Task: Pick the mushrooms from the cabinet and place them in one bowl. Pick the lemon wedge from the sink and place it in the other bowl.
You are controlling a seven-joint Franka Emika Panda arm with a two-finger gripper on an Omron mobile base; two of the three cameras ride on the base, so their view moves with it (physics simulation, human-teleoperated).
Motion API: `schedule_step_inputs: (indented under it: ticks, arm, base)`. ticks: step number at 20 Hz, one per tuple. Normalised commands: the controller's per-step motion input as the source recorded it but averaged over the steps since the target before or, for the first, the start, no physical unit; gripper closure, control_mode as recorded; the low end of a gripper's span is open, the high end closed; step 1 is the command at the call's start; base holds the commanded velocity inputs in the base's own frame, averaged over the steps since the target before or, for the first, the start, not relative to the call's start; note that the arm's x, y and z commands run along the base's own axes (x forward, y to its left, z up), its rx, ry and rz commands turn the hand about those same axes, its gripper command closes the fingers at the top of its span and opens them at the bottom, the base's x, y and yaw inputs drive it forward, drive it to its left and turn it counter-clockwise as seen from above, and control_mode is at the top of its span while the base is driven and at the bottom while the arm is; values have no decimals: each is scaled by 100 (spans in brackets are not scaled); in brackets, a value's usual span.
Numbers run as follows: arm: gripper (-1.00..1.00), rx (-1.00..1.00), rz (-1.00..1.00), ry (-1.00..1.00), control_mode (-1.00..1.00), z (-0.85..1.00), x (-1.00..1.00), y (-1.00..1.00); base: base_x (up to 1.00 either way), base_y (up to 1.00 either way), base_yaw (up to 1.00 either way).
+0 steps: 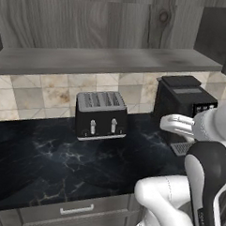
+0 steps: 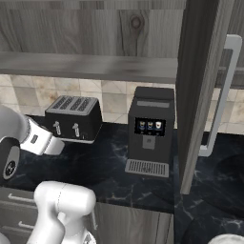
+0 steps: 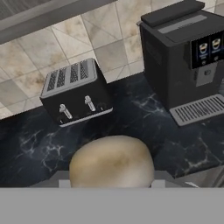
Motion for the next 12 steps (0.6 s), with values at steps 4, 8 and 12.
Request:
schedule_step_inputs:
  ticks: [4, 8, 12]
  arm:
    - [100, 0, 0, 0, 100, 0, 0, 0]
    - [100, 0, 0, 0, 100, 0, 0, 0]
    - [100, 0, 0, 0, 100, 0, 0, 0]
  base:
    - [-37, 0, 0]
    - [-57, -1, 0]
    - [-55, 0, 0]
